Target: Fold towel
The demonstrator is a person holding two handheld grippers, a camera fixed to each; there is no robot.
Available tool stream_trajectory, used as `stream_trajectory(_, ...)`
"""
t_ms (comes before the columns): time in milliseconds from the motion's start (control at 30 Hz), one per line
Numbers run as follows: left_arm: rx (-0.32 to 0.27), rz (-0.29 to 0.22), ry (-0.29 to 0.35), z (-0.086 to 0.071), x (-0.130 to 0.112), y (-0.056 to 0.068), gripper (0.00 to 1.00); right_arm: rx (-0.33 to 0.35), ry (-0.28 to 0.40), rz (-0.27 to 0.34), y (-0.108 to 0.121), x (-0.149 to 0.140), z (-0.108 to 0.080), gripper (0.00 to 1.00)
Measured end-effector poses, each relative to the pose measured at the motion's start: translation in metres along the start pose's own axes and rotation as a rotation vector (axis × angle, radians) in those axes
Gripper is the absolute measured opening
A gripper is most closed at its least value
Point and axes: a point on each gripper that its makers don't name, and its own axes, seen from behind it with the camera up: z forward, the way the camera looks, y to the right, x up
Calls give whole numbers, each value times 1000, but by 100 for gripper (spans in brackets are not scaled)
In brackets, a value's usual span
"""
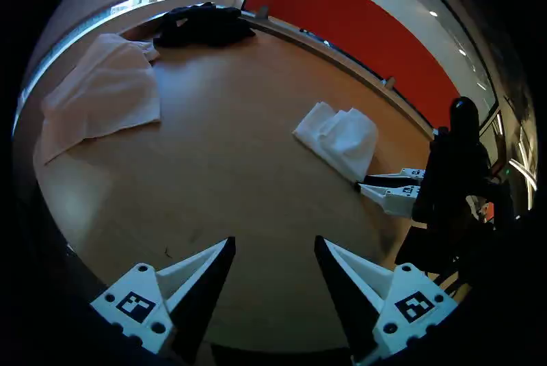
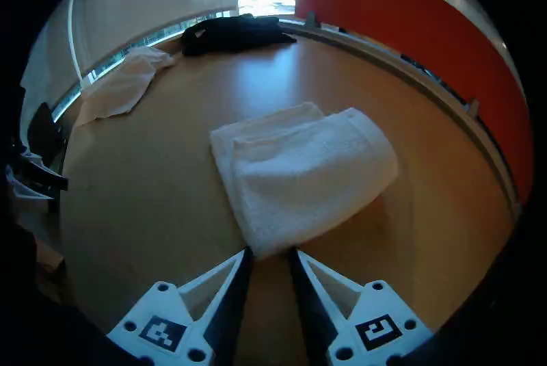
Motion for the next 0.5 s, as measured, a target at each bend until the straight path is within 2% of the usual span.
stream_trajectory(233,0,1,-2,1,-1,1,85,10,6,33,3,1,-2,13)
stream_trajectory(333,-1,3,-3,2,0,3,85,12,16,40,6,3,-3,8)
stream_trajectory(500,-4,9,-4,2,2,6,85,16,35,34,10,8,-8,6)
